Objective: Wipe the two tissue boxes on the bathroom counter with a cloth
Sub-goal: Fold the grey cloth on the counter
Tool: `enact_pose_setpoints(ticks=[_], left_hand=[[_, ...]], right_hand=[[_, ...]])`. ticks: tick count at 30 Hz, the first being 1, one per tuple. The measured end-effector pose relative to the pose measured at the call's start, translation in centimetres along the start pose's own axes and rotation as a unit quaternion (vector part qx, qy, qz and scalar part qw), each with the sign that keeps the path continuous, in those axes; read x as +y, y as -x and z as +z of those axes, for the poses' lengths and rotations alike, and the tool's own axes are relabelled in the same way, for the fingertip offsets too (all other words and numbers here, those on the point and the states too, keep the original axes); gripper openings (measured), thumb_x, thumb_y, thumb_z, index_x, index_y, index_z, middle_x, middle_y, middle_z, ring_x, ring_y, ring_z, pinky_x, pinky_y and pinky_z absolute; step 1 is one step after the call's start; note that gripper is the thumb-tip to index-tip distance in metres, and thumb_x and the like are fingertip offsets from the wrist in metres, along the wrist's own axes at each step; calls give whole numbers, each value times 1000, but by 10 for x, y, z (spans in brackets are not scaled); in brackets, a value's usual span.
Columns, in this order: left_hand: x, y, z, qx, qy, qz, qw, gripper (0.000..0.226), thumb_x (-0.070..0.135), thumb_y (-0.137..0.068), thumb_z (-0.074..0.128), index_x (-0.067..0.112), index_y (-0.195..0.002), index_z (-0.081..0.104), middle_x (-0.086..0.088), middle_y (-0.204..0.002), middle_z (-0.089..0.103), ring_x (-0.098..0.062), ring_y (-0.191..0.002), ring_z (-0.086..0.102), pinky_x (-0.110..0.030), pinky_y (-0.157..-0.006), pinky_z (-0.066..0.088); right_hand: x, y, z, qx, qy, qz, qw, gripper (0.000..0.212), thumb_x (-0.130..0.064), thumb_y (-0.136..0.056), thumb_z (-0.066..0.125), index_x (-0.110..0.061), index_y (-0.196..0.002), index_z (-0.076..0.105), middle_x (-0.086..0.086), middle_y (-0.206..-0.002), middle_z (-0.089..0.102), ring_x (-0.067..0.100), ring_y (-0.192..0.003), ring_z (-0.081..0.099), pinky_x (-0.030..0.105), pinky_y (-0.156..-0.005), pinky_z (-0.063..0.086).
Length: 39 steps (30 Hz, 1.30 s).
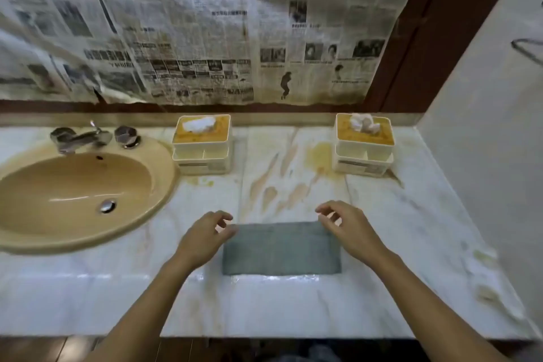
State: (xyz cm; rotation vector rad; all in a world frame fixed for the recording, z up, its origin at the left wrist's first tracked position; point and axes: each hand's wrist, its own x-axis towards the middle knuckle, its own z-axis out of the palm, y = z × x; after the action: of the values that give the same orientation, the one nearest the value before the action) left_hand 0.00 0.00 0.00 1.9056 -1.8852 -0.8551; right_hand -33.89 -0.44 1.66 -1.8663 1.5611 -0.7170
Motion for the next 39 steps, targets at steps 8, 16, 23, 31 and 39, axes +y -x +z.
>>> enact_pose_setpoints(ticks=[8,16,23,31,39], left_hand=[[-11,-6,28,4,-104,-31,994,41,48,-90,60,31,-127,55,3,-114,53,-21,-105,56,-40,-85,50],[-8,-16,37,27,-66,-54,996,13,31,-88,62,32,-101,58,8,-102,52,-12,-93,56,-31,-69,45],[-8,-19,35,23,-66,-68,995,16,32,-85,63,33,-101,59,9,-103,51,-10,-91,56,-28,-66,42],[-4,-23,35,16,-97,-72,992,16,36,-83,67,25,-90,56,8,-93,49,-14,-86,52,-27,-61,38],[-4,-25,21,-29,128,-111,985,8,14,-86,60,15,-86,52,-2,-78,59,-20,-73,50,-29,-60,40]], right_hand=[[38,27,32,-26,150,82,985,37,-30,-92,65,-22,-128,60,1,-119,52,20,-108,51,35,-95,46],[44,13,42,13,127,137,982,7,-24,-88,66,-18,-91,63,-2,-95,57,20,-91,57,35,-77,49],[37,-6,29,53,7,191,980,3,-18,-90,60,-20,-88,60,-4,-80,64,16,-78,61,31,-70,50],[37,1,47,-55,129,47,989,18,-17,-90,57,-24,-106,62,-6,-103,52,14,-98,54,30,-85,48],[46,3,51,-64,157,17,985,19,-20,-92,62,-21,-111,65,-6,-111,50,13,-107,46,19,-91,38]])
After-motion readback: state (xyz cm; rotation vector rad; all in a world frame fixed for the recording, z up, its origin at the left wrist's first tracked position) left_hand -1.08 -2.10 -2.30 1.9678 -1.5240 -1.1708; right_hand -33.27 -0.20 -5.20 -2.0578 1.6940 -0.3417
